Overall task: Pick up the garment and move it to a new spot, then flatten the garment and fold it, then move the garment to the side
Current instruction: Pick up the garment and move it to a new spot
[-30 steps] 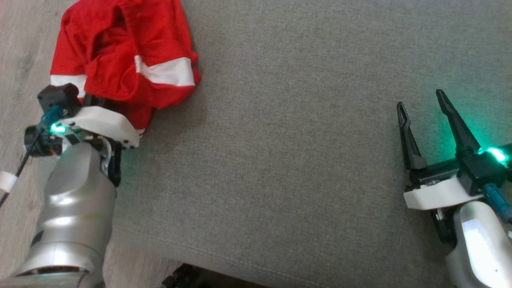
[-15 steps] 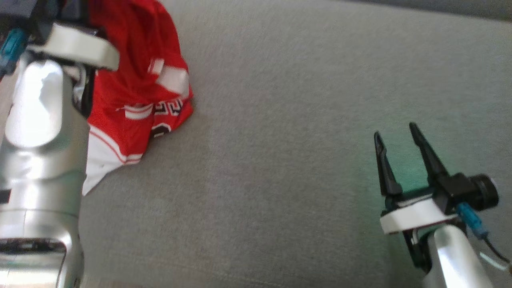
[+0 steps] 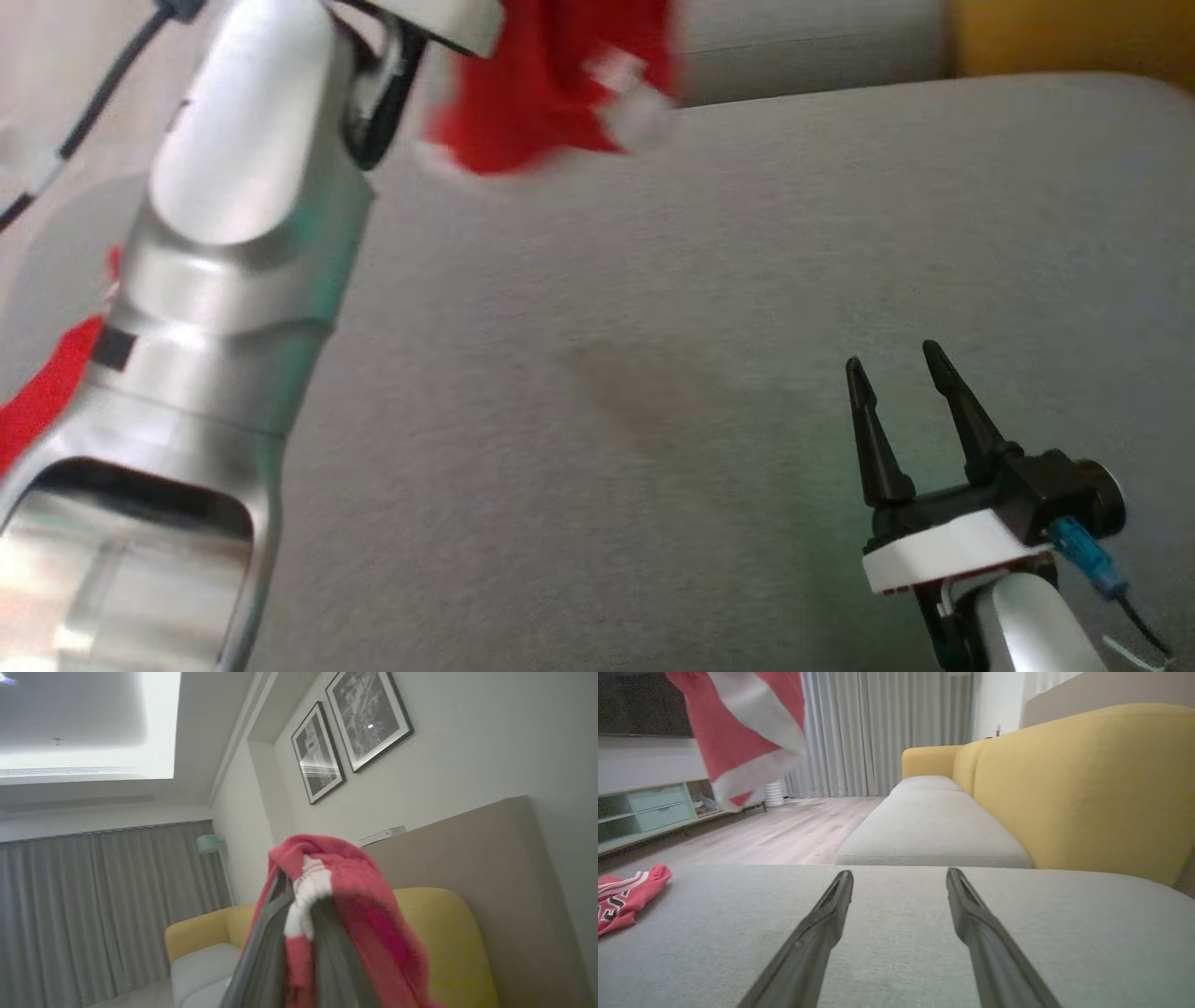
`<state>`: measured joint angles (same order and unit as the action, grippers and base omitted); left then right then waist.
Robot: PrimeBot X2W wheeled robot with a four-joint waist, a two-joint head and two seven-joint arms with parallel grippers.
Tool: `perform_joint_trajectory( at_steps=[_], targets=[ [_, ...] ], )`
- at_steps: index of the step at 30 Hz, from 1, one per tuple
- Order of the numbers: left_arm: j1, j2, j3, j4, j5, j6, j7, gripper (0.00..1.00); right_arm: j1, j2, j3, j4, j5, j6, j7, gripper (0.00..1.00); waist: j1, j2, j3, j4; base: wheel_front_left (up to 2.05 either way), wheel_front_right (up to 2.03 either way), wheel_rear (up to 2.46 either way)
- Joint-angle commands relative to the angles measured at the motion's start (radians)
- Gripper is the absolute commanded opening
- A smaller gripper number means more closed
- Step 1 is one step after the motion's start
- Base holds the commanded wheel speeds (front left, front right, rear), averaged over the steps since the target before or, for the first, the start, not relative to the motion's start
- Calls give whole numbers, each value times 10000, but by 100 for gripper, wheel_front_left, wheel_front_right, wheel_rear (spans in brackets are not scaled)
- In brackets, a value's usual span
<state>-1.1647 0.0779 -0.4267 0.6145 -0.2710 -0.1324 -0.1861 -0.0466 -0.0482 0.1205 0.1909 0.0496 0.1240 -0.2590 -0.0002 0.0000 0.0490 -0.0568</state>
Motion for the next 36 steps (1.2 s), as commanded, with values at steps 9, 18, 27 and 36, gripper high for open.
perform_joint_trajectory(
  at_steps=[9, 18, 27, 36],
  targets=[
    [543, -140, -1267, 1347, -758, 19, -577, 0, -399, -21, 577, -655, 190, 67, -28, 100, 2, 0, 287, -2497, 0, 0, 0],
    [3465, -268, -1405, 2218, -897, 384, -753, 100, -761, -21, 753, -982, 252, 67, -28, 100, 2, 0, 1378, -2676, 0, 0, 0],
    [6958, -274, 10, 415, -799, 692, -755, 100, -50, -21, -336, -550, -173, 67, -28, 100, 2, 0, 677, -1191, 0, 0, 0],
    [10235, -276, 1092, -1757, -234, 923, -756, 100, 967, -20, -808, -276, -307, 67, -28, 100, 2, 0, -782, 382, 0, 0, 0]
  ],
)
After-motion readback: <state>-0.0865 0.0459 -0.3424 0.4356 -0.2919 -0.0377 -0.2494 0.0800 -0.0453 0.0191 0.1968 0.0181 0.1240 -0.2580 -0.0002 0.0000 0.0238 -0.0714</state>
